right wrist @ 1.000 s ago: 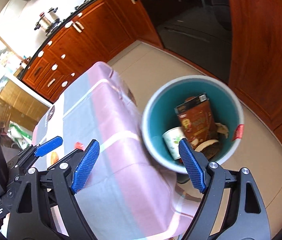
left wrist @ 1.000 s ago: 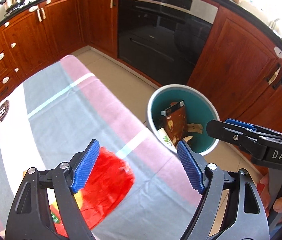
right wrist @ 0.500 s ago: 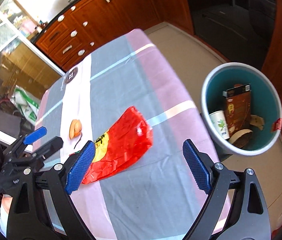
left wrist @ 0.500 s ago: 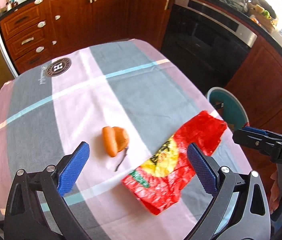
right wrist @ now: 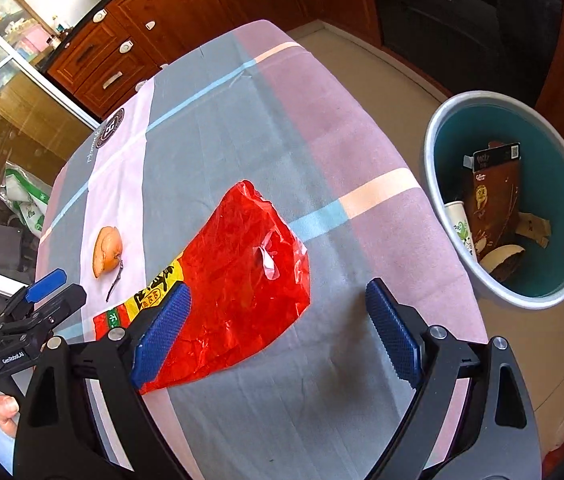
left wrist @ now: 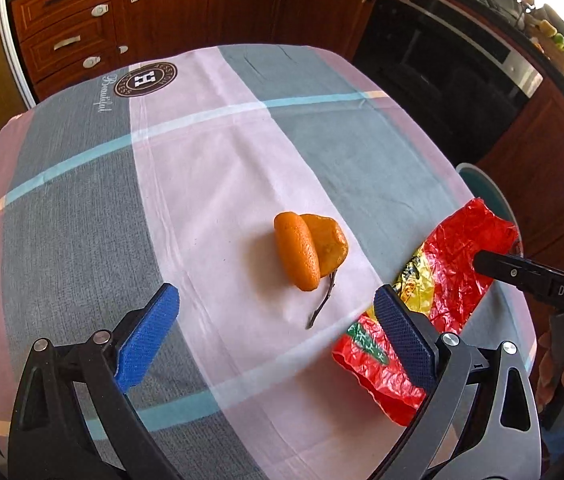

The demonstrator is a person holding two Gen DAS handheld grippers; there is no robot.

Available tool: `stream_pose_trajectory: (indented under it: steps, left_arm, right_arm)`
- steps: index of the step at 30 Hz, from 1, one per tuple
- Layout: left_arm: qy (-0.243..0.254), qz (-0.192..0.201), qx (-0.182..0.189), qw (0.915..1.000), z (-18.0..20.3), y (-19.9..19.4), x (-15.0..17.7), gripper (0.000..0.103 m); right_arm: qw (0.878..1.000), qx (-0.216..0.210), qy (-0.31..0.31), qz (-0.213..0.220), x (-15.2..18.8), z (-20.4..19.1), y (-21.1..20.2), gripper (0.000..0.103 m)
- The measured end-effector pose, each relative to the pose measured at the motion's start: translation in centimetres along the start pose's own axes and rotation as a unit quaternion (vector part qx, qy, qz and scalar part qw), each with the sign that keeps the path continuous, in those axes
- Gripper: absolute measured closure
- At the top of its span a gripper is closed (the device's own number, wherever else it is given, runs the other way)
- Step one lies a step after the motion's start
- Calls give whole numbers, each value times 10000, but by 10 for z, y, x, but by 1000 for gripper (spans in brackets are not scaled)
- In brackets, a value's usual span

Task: Collect trash
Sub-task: 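Grasp the orange peel with the left tool while the right tool grasps the red wrapper, then carry the peel and red wrapper over the teal bin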

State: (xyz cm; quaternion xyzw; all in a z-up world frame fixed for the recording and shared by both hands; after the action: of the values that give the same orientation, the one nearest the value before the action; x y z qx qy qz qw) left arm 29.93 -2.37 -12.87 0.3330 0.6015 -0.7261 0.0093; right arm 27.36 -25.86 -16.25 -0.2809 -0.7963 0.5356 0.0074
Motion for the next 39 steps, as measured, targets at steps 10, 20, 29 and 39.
stream_pose_trajectory:
  steps: [10, 20, 29, 39]
  left_arm:
    - [257, -107, -33, 9996, 14, 29, -20, 46]
    - [353, 26, -217, 9991, 26, 11, -20, 79]
    - [473, 139, -253, 9985, 53, -22, -26, 78]
    - [919, 296, -81, 9953, 118, -46, -39, 78]
  right_arm:
    - [9986, -80, -460, 261, 0, -22, 9, 27]
    - [9972, -632, -396, -34, 6, -32, 4, 89]
    - [9950, -701, -180, 682, -19, -9, -60, 90]
    - [9864, -760, 264, 1435, -36, 53, -133, 90]
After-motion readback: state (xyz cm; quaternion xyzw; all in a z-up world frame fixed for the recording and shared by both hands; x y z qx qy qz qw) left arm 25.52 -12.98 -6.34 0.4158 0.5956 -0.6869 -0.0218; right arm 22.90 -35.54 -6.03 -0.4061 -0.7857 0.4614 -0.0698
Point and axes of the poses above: each gripper's, at about its wrist camera, not at the fingertips, and y roughly the way its jaws point, z to its right, x to its underside, the point moved 6 cm from there along y, roughly the way its jaws point, and after that the axes turned 12 degrees about y, right-handed, at the moved point
